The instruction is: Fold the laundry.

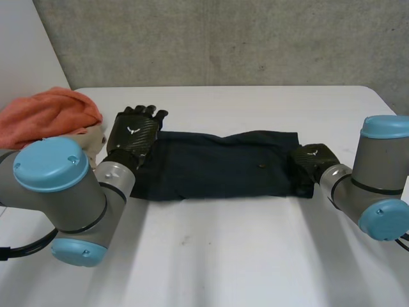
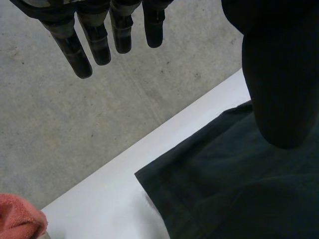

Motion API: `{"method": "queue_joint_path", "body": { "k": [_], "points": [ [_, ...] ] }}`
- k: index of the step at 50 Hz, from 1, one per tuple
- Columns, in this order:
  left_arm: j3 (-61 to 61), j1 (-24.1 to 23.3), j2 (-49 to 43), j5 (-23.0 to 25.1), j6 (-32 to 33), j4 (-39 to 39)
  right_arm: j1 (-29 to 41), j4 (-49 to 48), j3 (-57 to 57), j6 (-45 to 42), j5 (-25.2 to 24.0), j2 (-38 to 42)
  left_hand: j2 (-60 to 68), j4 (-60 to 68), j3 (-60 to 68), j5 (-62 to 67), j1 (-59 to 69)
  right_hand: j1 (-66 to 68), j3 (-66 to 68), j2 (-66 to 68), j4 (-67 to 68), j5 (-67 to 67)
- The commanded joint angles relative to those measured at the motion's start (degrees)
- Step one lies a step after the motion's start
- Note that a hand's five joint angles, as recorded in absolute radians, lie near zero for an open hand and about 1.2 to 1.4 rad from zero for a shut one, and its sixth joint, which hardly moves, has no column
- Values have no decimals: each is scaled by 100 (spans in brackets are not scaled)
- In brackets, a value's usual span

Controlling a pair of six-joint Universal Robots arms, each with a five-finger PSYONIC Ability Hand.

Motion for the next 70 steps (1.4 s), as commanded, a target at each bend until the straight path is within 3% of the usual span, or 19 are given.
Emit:
{"method": "queue_joint_path", "body": {
  "k": [1, 10, 17, 21, 26, 29, 30, 34, 48, 54, 59, 62, 70],
  "points": [
    [-2, -37, 30, -4, 14, -8, -211, -52, 58, -18, -53, 47, -169, -164, -212, -265, -86, 3262, 1747, 1708, 1741, 2039],
    [-81, -134, 267, -13, 14, -43, -1010, 123, 497, -272, -53, -1147, -169, -164, -212, -265, -86, 3262, 1747, 1708, 1741, 2039],
    [-152, -116, 426, -13, 14, -166, -1442, 176, 516, -1616, 17, -1245, -169, -164, -212, -265, -86, 3262, 1747, 1708, 1741, 2039],
    [-152, -125, 461, -13, 14, -219, -1161, 124, 287, -1961, 96, -1297, -169, -164, -212, -265, -86, 3262, 1747, 1708, 1741, 2039],
    [-152, -107, 487, -31, 14, -228, -108, 185, -284, -1708, 202, -1280, -169, -164, -212, -265, -86, 3262, 1747, 1708, 1741, 2039],
    [-178, -107, 522, -40, 5, -228, 17, 203, -258, -1181, 211, -1254, -169, -164, -212, -265, -86, -1795, -3310, -3348, -3315, -3018],
    [-213, -107, 540, -40, 5, -237, 9, 203, -180, -735, 193, -1280, -169, -164, -212, -265, -86, -2562, -4076, -4115, -4082, -3785],
    [-319, -133, 584, -22, -38, -237, 0, 238, -4, 51, 132, -1236, -169, -164, -212, -265, -86, -2704, -4219, -4257, -4224, -3927],
    [-328, -142, 575, -13, -109, -245, -167, 211, 375, 395, -211, -410, -169, -164, -212, -265, -86, -2099, -3614, -3652, -3619, -3322],
    [-328, -142, 540, -22, -188, -245, -176, 133, 269, 360, -238, -164, -169, -164, -212, -265, -86, -1191, -2706, -2744, -2711, -2414],
    [-336, -142, 514, -13, -197, -254, -176, -166, 269, 325, -176, -102, -169, -164, -212, -265, -86, 841, -674, -712, -679, -382],
    [-336, -125, 505, -4, -188, -254, -185, -342, 252, 307, -159, -58, -169, -164, -212, -265, -86, 3108, 1593, 1555, 1588, 1885],
    [-328, -116, 505, -4, -197, -254, -465, -316, 287, 211, -123, -155, -169, -164, -212, -265, -86, 3262, 1747, 1708, 1741, 2039]
  ]
}}
